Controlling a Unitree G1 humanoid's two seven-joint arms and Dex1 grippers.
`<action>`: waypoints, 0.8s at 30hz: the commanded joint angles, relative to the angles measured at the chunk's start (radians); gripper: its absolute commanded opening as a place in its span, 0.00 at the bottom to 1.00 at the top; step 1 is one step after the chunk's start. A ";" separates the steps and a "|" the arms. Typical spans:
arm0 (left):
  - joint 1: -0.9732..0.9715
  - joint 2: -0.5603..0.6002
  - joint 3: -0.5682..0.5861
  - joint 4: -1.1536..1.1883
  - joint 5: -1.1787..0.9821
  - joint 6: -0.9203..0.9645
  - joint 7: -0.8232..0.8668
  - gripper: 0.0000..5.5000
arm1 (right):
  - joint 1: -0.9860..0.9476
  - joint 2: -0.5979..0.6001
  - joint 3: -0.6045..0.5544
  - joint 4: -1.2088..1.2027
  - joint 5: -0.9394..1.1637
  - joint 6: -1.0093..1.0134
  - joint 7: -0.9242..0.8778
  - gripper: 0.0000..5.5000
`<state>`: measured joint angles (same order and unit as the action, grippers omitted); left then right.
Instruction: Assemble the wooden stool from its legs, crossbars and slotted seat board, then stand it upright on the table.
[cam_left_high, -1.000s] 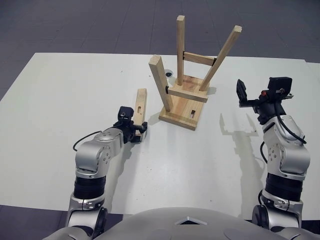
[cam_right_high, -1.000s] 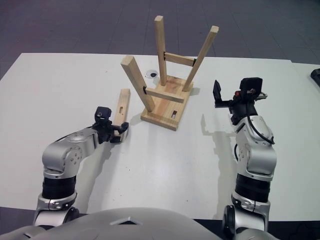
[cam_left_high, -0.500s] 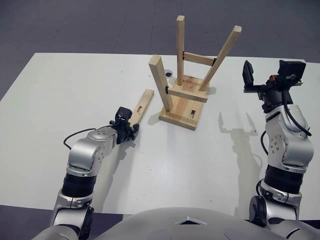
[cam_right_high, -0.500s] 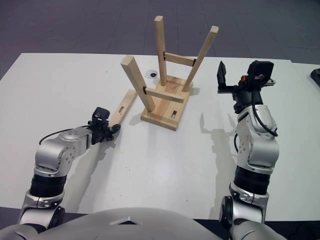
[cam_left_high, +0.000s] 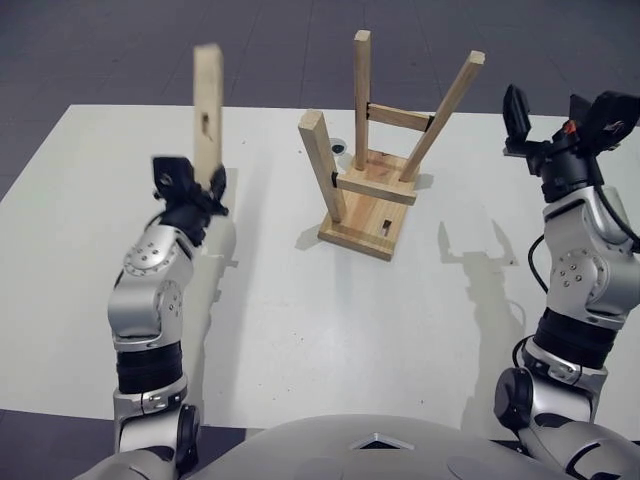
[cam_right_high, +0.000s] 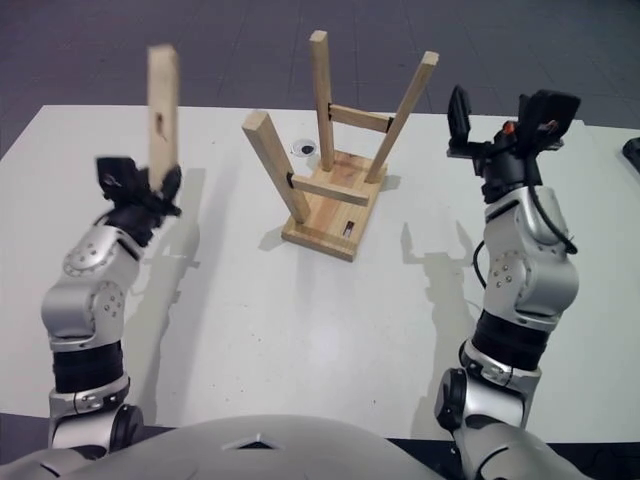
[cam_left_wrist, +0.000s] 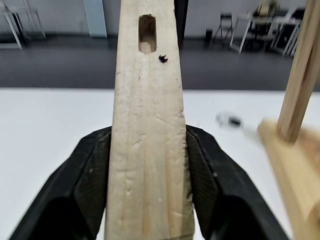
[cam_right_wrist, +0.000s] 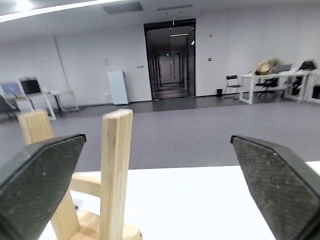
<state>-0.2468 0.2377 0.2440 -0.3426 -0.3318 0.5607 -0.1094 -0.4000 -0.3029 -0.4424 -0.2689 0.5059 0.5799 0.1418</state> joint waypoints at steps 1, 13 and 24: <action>-0.234 0.020 0.004 -0.173 -0.059 -0.056 -0.003 0.37 | -0.133 0.001 -0.109 -0.005 0.319 0.125 0.021 0.98; -0.556 0.002 -0.424 0.060 0.244 -0.273 -0.135 0.37 | -0.480 0.054 0.066 -0.015 0.665 0.117 0.049 0.98; -0.478 -0.037 -0.516 0.090 0.327 -0.354 -0.195 0.37 | -0.584 0.027 0.005 0.126 0.769 0.064 0.002 0.95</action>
<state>-0.7378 0.2076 -0.2623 -0.2495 -0.0209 0.2166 -0.2909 -0.9555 -0.2547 -0.4308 -0.1657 1.2563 0.6455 0.1557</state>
